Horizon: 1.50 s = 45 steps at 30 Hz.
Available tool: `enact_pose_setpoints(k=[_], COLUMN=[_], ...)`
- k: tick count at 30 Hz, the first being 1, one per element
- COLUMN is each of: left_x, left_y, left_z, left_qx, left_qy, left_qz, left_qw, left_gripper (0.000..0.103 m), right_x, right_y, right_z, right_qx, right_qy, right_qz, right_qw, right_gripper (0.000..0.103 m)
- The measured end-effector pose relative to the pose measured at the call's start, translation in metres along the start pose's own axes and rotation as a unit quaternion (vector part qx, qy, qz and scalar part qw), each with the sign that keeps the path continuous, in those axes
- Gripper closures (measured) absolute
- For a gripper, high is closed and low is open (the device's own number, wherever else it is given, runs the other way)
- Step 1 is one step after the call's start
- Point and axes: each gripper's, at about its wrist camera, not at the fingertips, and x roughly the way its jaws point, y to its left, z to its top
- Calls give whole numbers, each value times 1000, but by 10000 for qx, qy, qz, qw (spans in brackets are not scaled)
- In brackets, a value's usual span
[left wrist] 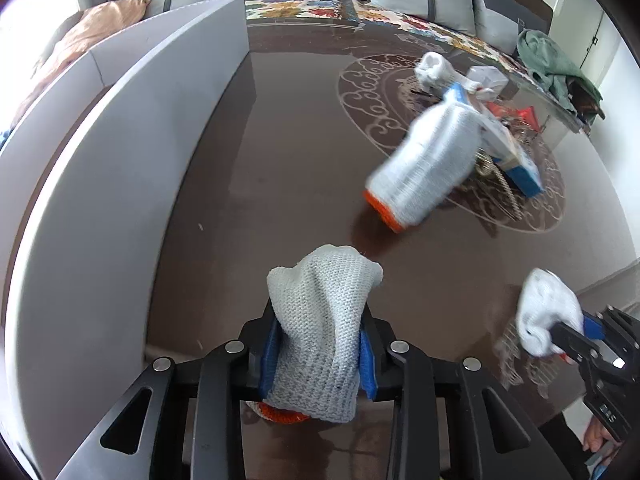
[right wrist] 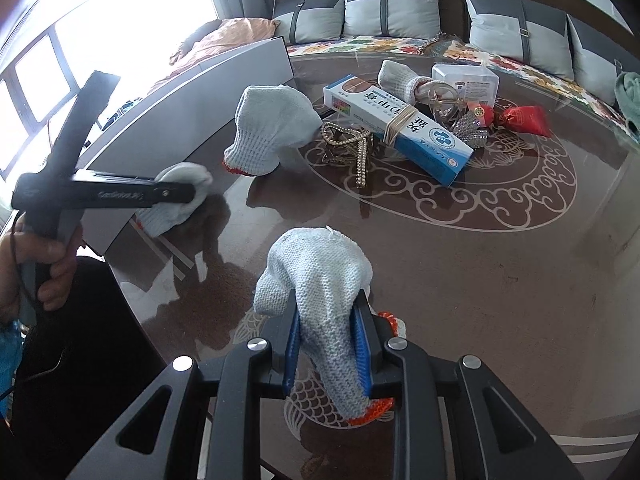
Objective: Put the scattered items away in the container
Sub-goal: 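Grasp the white glove by the box with the left gripper while the right gripper holds its glove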
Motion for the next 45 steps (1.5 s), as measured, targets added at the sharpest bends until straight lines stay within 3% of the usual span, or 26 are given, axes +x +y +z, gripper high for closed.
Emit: enact_pose_setpoints(k=[5,11,13,15,17,25,32,35,39,45], left_x=[-18,-20,-20,-18,-16,-9,-6,-9,-12,-16], left_y=[-36,-62,-62,-63,-63,-63,-64,-63,-68,-77], left_z=[-22,-27,-31,-30,-30,-28,-30,-33,-36,-40], left_qx=[122,-95,-161,-134,-107,2,-11,-79,-34,79], left_qy=[-117,-70,-52,-49,-46,-34,-138,-248,-324,-362], left_qz=[-404,-436,-485,-450,-415,-274,-152,-33,185,277], left_qw=[9990,9990,9987,9989,9991,9996,9998,9997,9993,9989], left_gripper=[71,71,70,65,64,61,58,63,70,71], right_x=[-1,0,0,2,0,-4,13,9,5,-8], right_y=[1,7,7,9,10,16,21,19,14,5], right_z=[2,5,7,11,13,21,11,11,8,3], right_qx=[124,365,481,500,449,155,-214,-175,-43,261], right_qy=[72,164,183,230,186,207,435,345,301,67], right_qz=[67,-158,-228,-164,-108,-34,-360,-437,-396,-269], right_qw=[9999,9991,9984,9984,9988,9997,9982,9983,9988,9993], right_gripper=[79,78,75,57,49,46,47,75,76,76])
